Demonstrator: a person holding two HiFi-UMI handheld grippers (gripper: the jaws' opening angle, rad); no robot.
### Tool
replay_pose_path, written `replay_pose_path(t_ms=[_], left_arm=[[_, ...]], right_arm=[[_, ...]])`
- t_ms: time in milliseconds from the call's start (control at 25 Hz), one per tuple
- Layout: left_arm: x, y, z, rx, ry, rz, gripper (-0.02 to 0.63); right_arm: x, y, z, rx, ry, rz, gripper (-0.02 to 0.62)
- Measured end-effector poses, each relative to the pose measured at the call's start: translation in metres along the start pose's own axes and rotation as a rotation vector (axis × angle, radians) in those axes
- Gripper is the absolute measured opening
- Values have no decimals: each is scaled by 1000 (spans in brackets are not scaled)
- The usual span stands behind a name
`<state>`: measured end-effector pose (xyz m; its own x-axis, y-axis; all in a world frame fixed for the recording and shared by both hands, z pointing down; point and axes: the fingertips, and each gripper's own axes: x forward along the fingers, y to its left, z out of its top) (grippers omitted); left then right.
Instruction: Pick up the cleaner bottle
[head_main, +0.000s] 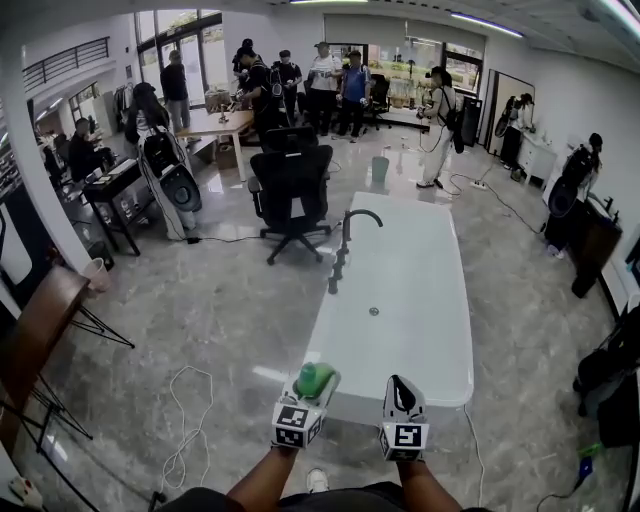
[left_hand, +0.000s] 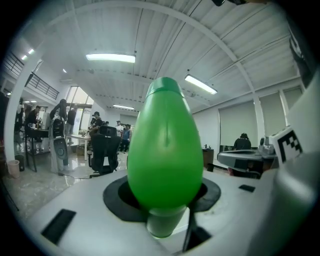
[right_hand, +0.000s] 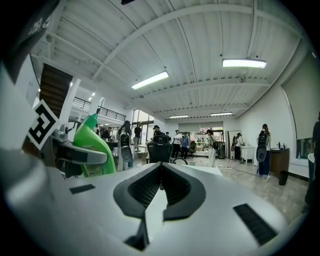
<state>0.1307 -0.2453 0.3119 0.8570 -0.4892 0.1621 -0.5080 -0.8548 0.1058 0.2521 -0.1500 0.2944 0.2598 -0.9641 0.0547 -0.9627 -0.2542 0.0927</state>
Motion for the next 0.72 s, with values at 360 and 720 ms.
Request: replay_pose_path(t_ms=[360, 720], left_arm=[[29, -15, 8, -5, -11, 4, 183], [47, -41, 21, 29, -23, 17, 183]], right_arm=[[12, -32, 12, -38, -7, 17, 17], [6, -81, 27, -46, -32, -67, 17]])
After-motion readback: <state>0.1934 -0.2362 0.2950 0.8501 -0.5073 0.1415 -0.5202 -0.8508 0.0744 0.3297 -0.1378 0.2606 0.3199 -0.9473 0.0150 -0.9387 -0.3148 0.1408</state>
